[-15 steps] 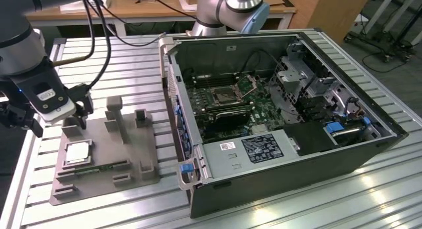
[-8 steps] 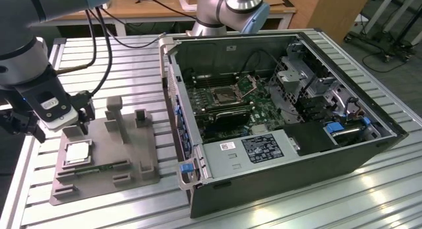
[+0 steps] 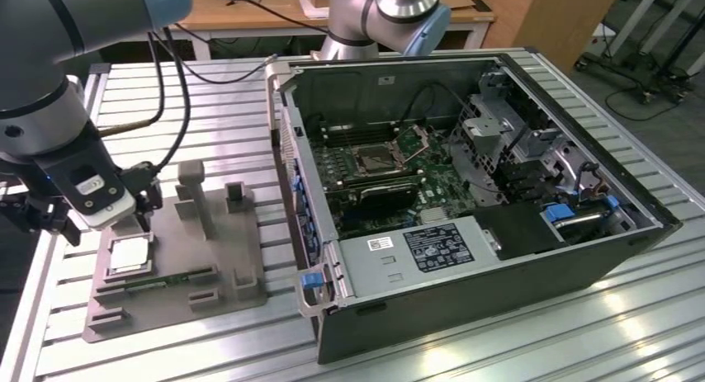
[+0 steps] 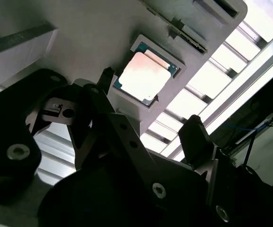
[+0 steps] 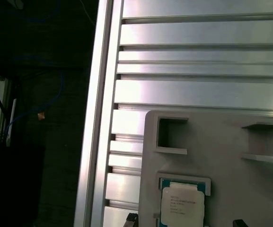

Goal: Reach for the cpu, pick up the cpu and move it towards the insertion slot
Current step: 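Reach for the cpu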

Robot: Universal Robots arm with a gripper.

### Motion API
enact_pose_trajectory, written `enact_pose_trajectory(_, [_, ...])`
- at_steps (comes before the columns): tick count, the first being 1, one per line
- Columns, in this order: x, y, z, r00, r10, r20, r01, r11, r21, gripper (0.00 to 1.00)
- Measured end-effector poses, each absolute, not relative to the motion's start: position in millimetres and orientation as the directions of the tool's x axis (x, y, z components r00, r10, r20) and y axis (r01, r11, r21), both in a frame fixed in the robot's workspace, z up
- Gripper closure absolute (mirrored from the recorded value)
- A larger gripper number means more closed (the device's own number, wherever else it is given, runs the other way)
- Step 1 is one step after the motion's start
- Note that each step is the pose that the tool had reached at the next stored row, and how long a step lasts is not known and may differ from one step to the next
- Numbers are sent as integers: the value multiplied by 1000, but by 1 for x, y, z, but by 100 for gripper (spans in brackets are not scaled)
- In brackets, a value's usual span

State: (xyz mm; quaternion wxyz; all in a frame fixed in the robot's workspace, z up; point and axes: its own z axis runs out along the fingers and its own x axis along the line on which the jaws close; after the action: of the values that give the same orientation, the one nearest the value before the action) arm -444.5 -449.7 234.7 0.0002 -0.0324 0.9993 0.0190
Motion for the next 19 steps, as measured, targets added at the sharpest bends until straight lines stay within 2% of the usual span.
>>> enact_pose_trajectory(19, [-442, -448, 201, -999, -32, -2, -32, 999, 38, 18])
